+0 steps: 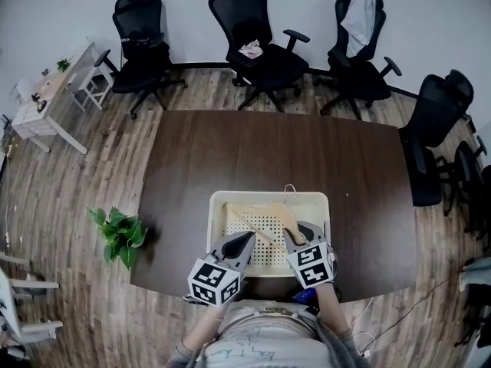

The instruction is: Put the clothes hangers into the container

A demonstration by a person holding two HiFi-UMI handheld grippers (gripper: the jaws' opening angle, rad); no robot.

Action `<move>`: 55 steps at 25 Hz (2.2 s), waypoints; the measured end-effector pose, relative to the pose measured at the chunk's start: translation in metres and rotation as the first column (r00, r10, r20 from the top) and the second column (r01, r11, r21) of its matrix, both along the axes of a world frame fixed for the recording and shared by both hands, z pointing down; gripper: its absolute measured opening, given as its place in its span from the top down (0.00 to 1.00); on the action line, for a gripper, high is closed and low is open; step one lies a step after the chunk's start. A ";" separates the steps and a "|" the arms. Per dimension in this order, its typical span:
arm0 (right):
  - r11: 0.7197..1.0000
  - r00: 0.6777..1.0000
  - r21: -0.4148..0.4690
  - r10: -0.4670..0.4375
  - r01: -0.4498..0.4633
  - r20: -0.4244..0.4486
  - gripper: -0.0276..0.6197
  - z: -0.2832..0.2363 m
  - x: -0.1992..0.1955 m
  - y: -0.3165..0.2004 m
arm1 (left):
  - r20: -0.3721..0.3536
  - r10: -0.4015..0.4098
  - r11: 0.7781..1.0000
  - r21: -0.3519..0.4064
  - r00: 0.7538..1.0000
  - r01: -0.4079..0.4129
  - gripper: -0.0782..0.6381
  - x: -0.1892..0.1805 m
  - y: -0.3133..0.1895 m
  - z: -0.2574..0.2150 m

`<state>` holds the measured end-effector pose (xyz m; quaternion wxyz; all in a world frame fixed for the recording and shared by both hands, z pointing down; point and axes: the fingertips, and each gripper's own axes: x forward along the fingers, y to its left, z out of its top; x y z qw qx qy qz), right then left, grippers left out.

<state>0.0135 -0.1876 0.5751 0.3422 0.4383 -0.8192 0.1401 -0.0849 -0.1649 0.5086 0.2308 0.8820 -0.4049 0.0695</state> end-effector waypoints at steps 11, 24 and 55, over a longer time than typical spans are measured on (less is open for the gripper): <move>1.000 0.999 -0.003 0.018 -0.018 -0.027 0.77 0.008 0.007 -0.006 | 0.006 0.006 1.000 -0.006 1.000 -0.006 0.88 0.002 -0.002 0.003; 0.999 0.996 0.000 0.053 -0.053 -0.077 0.76 0.018 0.015 -0.015 | 0.014 0.018 1.000 -0.020 1.000 -0.018 0.88 0.003 0.000 0.012; 0.984 0.979 -0.098 0.134 -0.151 -0.155 0.75 0.043 0.040 -0.030 | 0.024 0.016 0.998 -0.063 1.000 -0.015 0.88 0.004 -0.008 0.027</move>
